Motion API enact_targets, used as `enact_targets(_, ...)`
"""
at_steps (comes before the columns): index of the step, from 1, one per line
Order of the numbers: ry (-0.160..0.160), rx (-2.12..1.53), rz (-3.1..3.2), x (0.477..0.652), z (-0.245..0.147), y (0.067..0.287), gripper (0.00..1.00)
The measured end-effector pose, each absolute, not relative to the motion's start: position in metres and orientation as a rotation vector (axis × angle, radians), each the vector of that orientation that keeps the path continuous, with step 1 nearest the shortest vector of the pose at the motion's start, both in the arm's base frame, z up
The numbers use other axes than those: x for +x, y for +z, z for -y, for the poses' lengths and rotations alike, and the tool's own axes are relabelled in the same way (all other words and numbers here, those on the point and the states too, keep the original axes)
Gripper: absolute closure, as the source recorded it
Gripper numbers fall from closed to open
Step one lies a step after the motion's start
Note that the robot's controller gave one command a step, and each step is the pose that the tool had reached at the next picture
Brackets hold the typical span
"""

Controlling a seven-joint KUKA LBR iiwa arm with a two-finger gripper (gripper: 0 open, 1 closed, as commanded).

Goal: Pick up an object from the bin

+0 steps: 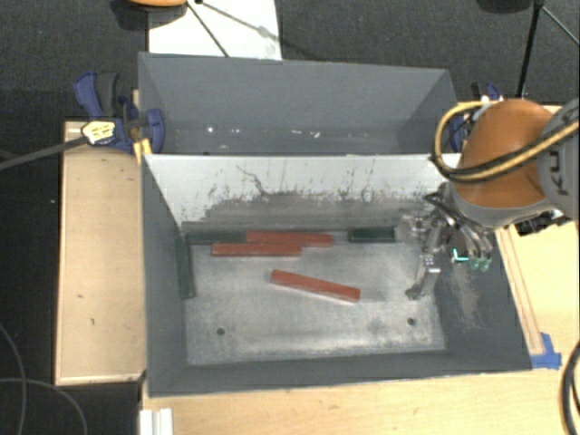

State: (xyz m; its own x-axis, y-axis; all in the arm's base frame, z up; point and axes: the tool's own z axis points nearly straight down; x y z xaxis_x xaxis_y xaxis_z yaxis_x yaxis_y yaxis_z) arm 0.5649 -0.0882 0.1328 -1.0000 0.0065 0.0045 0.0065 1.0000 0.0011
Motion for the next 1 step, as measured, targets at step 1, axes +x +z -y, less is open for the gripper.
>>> enact_targets(1,0.000,-0.006,3.144,0.5670,0.0882,0.1366,0.00)
